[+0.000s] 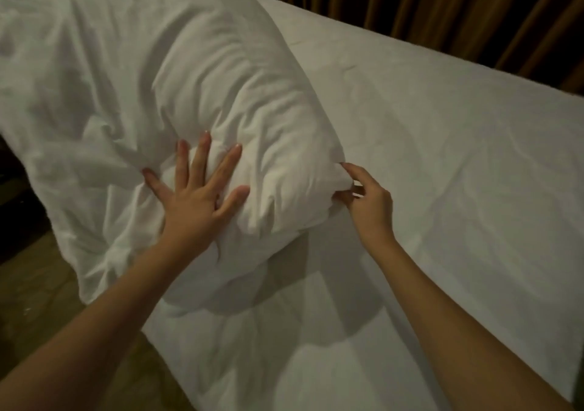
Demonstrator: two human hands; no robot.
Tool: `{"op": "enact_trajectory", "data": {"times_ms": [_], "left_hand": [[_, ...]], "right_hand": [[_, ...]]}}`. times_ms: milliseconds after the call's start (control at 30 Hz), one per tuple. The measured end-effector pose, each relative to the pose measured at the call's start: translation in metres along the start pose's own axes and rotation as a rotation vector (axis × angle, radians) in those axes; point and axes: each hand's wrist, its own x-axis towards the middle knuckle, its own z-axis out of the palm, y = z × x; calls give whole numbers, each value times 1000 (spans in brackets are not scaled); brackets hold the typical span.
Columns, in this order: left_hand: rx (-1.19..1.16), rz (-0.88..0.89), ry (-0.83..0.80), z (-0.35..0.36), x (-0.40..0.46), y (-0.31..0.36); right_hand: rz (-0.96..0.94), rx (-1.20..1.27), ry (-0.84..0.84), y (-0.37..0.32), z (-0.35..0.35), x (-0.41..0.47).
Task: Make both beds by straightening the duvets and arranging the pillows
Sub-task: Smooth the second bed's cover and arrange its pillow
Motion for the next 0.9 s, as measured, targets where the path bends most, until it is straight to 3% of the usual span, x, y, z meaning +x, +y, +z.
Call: {"op": "enact_trajectory", "data": {"times_ms": [167,300,433,567,700,800,900], "left_hand": [[-17,41,3,6,-2,-6],[16,22,-20,32,-3,-19],[51,54,-53,35,-2,-14],[51,33,-32,-1,-4,-9],[90,-25,129,-51,17,-11],[103,-108,215,-89,53,-29],[135,-222,117,-115,103,-66]], "right_hand": [[153,-7,-13,-7,5,38],[7,-237,-92,0,3,62],[63,-282,-69,3,-3,50],[83,-164,-159,-18,-29,37],[-89,-92,-285,-60,-30,34],[-131,-59,-331,-106,-1,47],[-146,-203,-424,-153,54,76]]}}
